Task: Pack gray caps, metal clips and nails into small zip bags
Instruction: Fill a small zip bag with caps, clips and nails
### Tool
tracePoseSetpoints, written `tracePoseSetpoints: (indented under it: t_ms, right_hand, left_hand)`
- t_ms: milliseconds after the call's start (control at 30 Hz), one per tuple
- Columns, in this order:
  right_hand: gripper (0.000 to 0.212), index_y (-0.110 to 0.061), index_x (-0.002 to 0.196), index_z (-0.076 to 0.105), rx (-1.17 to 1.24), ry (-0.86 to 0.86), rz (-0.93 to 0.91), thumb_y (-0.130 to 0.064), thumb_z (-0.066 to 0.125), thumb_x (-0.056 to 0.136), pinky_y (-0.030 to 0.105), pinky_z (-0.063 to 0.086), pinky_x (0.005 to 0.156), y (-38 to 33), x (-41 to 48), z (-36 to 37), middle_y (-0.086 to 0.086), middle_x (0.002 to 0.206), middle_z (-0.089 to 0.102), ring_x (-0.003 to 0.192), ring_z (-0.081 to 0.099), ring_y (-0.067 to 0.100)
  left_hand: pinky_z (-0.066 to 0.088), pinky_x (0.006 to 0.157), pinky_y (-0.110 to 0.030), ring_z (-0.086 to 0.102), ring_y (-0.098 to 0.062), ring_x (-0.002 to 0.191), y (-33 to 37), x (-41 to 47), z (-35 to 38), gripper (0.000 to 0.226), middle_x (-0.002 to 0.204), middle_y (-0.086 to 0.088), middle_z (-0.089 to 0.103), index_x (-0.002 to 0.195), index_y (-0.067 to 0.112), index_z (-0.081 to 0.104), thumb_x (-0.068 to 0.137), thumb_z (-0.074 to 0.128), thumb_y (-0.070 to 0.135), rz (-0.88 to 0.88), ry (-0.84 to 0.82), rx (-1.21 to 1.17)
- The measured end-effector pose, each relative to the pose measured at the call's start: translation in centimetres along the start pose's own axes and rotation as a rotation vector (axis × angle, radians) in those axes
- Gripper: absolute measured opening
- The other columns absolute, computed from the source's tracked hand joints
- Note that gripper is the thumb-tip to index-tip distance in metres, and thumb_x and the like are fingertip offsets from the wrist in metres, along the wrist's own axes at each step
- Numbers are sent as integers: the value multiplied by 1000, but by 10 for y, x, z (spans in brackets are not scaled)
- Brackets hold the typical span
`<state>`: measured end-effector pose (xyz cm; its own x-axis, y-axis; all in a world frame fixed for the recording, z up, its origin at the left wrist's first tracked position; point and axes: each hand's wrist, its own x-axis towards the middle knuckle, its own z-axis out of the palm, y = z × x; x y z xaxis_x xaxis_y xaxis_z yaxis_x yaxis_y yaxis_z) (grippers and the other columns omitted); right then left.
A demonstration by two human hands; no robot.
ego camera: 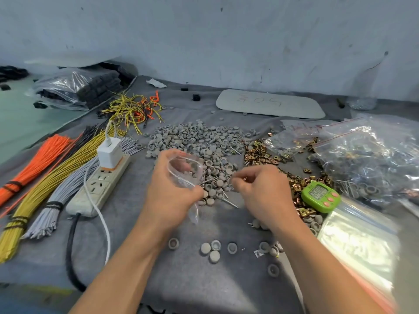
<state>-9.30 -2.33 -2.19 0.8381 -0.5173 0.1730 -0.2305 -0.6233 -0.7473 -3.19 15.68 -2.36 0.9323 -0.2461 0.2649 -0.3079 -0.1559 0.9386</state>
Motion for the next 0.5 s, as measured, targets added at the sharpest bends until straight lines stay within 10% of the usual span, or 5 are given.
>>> tracePoseSetpoints:
  t_ms: [233, 500]
  right_hand:
    - [21, -33, 114, 77, -227, -172, -36, -33, 71, 94, 39, 57, 90, -8, -6, 23, -5, 96, 74, 93, 69, 20]
    - [14, -33, 81, 71, -306, -156, -63, -22, 73, 90, 42, 53, 94, -13, -10, 32, -11, 79, 69, 85, 66, 19]
  left_hand:
    - [49, 85, -28, 61, -11, 94, 10, 7, -11, 71, 106, 1, 64, 122, 18, 58, 53, 71, 4, -37, 194, -350]
    - [44, 85, -31, 39, -1, 92, 1, -8, -10, 75, 96, 25, 46, 117, 44, 44, 67, 88, 10, 244, 125, 607]
